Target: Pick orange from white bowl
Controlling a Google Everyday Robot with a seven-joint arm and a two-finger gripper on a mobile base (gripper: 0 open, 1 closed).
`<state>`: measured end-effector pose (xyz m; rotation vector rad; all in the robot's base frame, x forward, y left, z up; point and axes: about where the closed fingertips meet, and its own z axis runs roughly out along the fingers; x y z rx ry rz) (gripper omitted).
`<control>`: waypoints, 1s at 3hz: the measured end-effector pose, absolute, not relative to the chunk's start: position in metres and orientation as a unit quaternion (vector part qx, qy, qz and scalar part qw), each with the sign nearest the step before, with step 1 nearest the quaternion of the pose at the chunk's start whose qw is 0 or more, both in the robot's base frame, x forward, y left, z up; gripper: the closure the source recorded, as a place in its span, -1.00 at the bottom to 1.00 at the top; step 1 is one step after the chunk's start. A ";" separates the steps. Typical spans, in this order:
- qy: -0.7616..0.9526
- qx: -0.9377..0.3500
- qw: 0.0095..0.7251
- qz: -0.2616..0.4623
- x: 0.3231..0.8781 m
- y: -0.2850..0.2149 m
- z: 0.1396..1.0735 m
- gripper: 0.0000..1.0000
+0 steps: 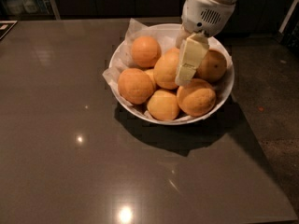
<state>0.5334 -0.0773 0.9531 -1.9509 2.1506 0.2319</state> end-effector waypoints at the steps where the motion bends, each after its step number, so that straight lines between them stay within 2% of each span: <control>1: 0.732 -0.668 0.107 0.083 0.531 -0.074 0.947 -0.54; 3: 0.729 -0.673 0.096 0.086 0.526 -0.069 0.940 -0.44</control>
Offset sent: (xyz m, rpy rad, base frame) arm -0.0327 -0.0071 -0.0178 -0.0686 0.1297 0.0409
